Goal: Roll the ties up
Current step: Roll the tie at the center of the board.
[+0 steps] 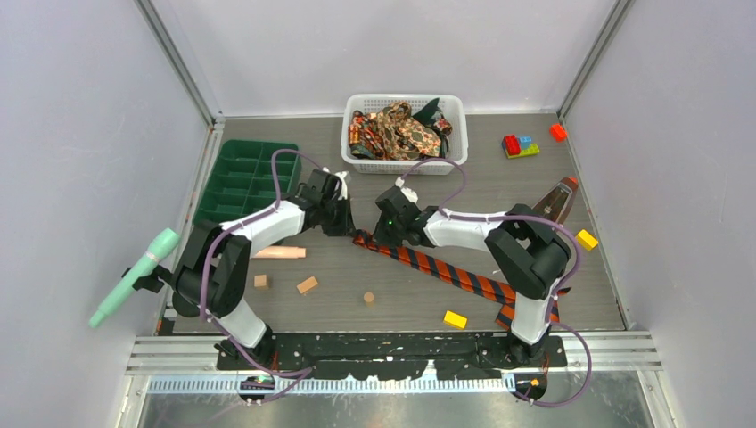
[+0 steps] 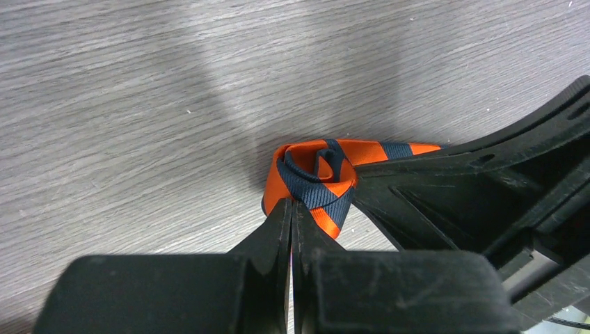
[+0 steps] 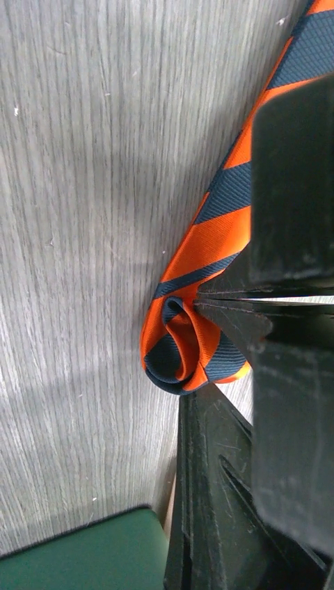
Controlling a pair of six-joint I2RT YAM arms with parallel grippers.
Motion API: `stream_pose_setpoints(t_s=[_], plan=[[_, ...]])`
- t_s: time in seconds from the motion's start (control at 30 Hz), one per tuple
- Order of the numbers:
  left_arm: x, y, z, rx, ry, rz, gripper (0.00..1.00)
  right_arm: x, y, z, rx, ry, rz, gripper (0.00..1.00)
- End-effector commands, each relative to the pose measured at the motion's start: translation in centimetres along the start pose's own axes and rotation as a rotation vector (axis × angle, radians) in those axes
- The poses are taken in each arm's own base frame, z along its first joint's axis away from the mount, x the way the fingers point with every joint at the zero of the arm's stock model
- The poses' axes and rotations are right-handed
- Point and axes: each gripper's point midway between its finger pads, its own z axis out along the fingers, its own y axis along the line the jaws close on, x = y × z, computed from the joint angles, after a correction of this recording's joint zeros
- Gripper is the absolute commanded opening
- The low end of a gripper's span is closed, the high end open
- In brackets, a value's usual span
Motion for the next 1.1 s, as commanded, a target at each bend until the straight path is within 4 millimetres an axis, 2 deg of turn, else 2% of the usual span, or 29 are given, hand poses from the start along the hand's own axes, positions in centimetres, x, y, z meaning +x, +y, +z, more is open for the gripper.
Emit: stream_pose_setpoints(t_s=[0.0,0.33,0.57,0.67,0.87,1.07], plan=[[-0.8,-1.3,0.1,0.046,-0.023,0.016,0.00,-1.4,2.3,0.0,-0.061,-0.021,-0.008,0.02],[-1.3,-1.9,-0.4,0.058,-0.036,0.024,0.00,-1.7,3.3,0.3,-0.091,-0.021,-0.003,0.02],[-1.1,-2.1,-0.2,0.066,-0.026,0.026,0.00,-1.0,4.2,0.6,-0.154,0.029,0.026,0.02],[-1.2,-2.2,-0.3,0.067,-0.029,0.026,0.00,-1.3,4.8,0.8,-0.199,0.024,0.044,0.02],[-1.1,-2.6,-0.2,0.076,-0.021,0.034,0.00,-1.6,4.0,1.2,-0.183,0.017,0.060,0.02],[0.0,-3.6,1.0,0.080,0.017,0.071,0.00,-1.6,2.6,1.1,-0.128,0.001,0.064,0.02]])
